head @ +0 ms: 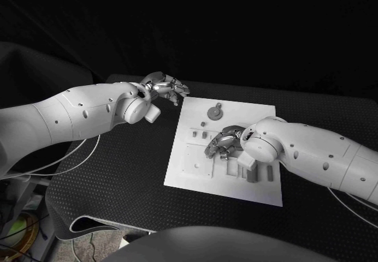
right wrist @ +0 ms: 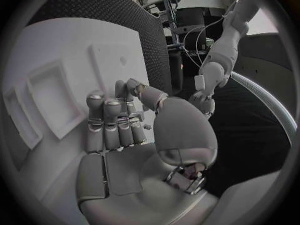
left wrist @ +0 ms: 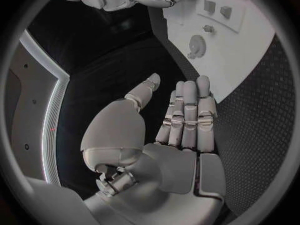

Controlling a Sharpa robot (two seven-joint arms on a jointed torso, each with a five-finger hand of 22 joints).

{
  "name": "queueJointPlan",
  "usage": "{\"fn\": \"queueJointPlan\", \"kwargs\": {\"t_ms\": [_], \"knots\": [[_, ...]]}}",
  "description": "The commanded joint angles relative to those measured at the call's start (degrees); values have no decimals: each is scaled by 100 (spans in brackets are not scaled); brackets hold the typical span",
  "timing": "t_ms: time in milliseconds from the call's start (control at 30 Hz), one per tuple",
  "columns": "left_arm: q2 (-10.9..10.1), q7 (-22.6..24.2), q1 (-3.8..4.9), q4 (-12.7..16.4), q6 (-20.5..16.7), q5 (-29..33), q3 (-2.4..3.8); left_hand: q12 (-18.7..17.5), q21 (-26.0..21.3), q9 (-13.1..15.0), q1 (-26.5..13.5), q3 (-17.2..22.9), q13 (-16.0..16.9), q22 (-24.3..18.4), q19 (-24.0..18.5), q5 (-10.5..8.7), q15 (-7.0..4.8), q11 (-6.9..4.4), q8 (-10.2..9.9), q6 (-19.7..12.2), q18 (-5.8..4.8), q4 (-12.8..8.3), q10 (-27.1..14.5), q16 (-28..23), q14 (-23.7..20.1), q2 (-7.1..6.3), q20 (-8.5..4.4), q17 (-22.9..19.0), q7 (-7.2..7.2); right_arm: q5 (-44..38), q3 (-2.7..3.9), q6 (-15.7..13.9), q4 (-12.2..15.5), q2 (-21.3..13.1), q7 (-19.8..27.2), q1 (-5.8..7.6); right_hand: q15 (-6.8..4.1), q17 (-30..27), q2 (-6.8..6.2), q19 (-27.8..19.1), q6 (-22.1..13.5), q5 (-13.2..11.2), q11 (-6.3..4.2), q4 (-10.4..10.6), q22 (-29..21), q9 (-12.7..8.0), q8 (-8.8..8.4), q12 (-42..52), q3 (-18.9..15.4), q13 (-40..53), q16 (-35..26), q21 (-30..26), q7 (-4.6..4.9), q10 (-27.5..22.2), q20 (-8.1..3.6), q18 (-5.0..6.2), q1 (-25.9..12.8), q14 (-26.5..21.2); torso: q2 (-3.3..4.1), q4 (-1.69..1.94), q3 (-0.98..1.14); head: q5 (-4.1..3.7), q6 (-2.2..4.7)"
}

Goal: Assemble the parts on the task board

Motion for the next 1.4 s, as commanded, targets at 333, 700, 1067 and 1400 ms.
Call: {"fn": "queueJointPlan", "kwargs": {"t_ms": [333, 700, 1067, 1400], "knots": [[28, 31, 7, -5, 41, -13, 2, -33, -20, -8, 30, -9, 9, 10, 39, -5, -10, 8, -4, 1, 169, 4, -32, -22, 45, 23, -5, 10, 47, -50, -44, 173, -39, 53, -52, -3, -35, 11, 127, -25, -13, 9, 4, 20, 120, 14, 16, 13, 3, 14, -1, 23, 42, 31, -29, 438, 66, 7, 0, 6, 2, 3, 1], [32, 27, 7, -8, 43, -13, 2, -33, -22, -11, 27, -9, 10, 11, 40, -5, -10, 8, -8, -10, 169, 5, -35, -23, 46, 23, -4, 11, 50, -49, -52, 243, -10, 52, -66, -3, -34, 14, 131, -28, -15, 7, 4, 20, 121, 16, 17, 11, 2, 14, 0, 27, 42, 31, -29, 438, 67, 4, 1, 2, -2, -2, 1], [29, 30, 7, -21, 49, -14, 2, -33, -24, -12, 26, -9, 11, 13, 41, -4, -9, 9, -10, -17, 170, 4, -37, -24, 47, 23, -4, 12, 53, -102, -54, 233, -8, 41, -65, -3, -34, 17, 135, -32, -17, 9, 4, 18, 122, 20, 17, 8, 3, 13, 3, 31, 42, 30, -29, 438, 71, 0, 0, 1, 4, -16, 1], [28, 30, 7, -19, 49, -14, 2, -33, -26, -12, 25, -9, 12, 14, 42, -5, -9, 9, -10, -20, 170, 5, -39, -25, 47, 24, -3, 13, 54, -302, -67, 173, -30, 68, -45, -3, -34, 20, 135, -35, -18, 12, 4, 19, 122, 23, 18, 7, 3, 14, 5, 34, 42, 31, -30, 438, 73, -2, 2, -3, 2, -22, 1]]}}
